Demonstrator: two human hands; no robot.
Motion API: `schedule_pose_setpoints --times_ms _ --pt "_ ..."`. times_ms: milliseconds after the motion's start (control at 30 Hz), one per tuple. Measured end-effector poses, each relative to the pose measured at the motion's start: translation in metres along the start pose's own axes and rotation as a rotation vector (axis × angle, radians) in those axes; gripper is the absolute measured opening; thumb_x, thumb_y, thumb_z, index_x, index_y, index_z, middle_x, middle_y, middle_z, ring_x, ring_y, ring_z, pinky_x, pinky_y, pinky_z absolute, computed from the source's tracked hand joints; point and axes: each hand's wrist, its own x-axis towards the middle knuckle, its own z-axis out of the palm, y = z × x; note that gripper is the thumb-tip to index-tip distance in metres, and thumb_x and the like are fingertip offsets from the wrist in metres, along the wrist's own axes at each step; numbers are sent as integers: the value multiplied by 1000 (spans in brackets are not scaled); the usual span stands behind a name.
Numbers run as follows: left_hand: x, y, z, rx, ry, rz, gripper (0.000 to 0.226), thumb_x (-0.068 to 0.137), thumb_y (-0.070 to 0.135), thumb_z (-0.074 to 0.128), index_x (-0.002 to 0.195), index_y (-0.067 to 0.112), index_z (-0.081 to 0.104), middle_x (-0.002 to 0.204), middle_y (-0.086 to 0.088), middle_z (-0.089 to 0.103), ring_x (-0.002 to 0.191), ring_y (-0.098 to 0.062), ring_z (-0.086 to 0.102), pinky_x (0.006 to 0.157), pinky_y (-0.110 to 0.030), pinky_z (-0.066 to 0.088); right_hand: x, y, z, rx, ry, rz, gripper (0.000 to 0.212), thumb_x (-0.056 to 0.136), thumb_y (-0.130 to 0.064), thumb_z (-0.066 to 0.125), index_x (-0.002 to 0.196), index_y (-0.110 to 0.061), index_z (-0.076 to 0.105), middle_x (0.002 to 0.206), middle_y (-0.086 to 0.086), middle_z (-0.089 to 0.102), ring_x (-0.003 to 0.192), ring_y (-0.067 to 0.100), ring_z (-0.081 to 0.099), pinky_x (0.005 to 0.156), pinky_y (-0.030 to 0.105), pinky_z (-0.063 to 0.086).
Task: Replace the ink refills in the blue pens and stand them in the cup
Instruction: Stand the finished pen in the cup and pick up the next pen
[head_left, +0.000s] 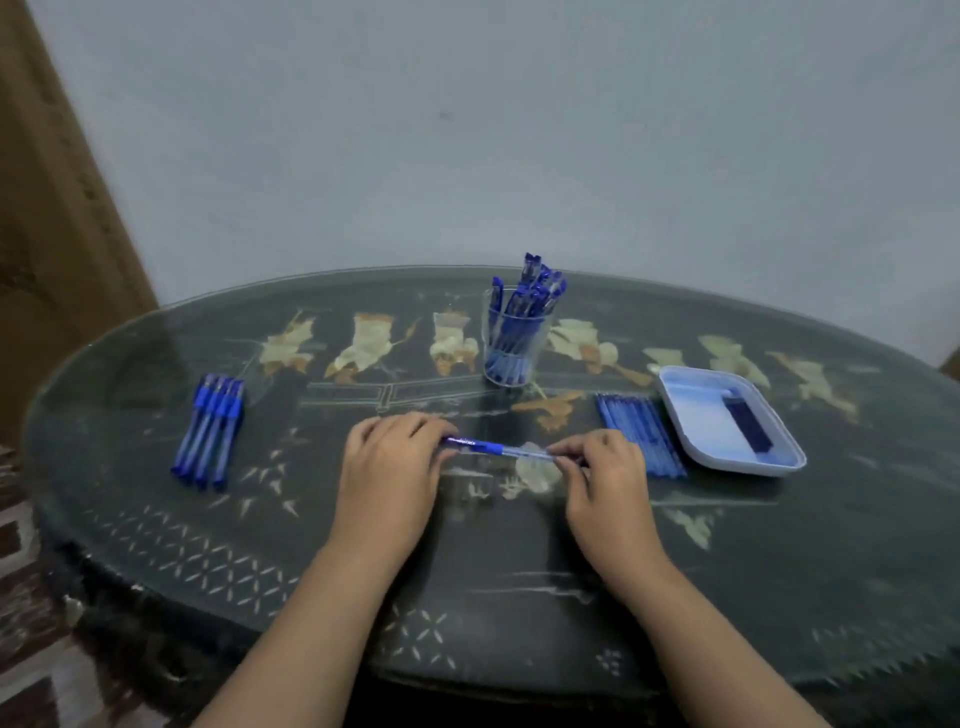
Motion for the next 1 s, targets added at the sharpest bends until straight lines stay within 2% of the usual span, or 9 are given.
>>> schedule_pose_setpoints --times_ms 167,300,400,533,667,767,867,933,1000 --pt "6 34 23 -46 -44 92 29 83 41 47 87 29 73 80 13 69 80 -12 66 78 -29 30 3 36 -26 11 63 12 8 87 -11 68 90 -17 65 92 -7 54 91 13 43 86 5 26" --pt "9 44 40 -196 -139 82 38 83 55 41 94 35 71 86 20 68 86 -4 62 83 -27 29 2 48 -30 23 13 -75 12 85 -33 64 94 -26 66 91 -14 61 91 14 49 89 25 38" --pt "12 45 45 -336 -175 68 30 83 52 50 99 37 70 91 23 68 90 -2 63 92 -40 41 2 49 -27 46 -11 -93 16 86 -41 59 98 -37 68 90 -18 63 88 16 53 87 39 42" --pt "15 47 44 -459 -160 47 23 78 49 62 98 39 69 90 30 67 86 6 61 88 -50 47 4 47 -28 83 1 -106 23 82 -52 59 100 -43 71 82 -15 57 85 15 48 85 32 37" --pt "13 47 44 -432 -153 68 26 80 53 56 94 38 71 89 28 67 89 5 61 90 -49 45 5 48 -25 91 22 -105 14 81 -42 69 95 -42 73 75 -13 55 83 14 46 81 34 37" --pt "9 50 42 -371 -136 47 15 81 48 59 90 42 67 85 32 63 92 9 55 91 -35 31 3 49 -25 103 27 -94 13 81 -36 72 93 -38 73 76 -16 57 85 13 46 81 32 35" --pt "8 57 39 -325 -133 32 8 80 44 59 86 48 62 82 33 61 94 9 54 84 -30 21 2 46 -24 88 24 -100 12 81 -38 68 92 -36 74 77 -23 52 86 10 43 83 24 29" --pt "9 55 39 -325 -117 10 6 80 43 58 82 48 62 79 36 60 92 7 54 87 -32 23 3 47 -26 87 43 -77 10 81 -38 68 90 -36 73 77 -25 51 88 10 43 84 24 29" --pt "12 44 38 -395 -56 -127 8 79 45 57 75 45 64 73 39 60 83 7 57 95 -40 34 5 51 -28 137 80 15 8 83 -30 73 87 -37 72 81 -23 59 92 11 45 89 33 35"
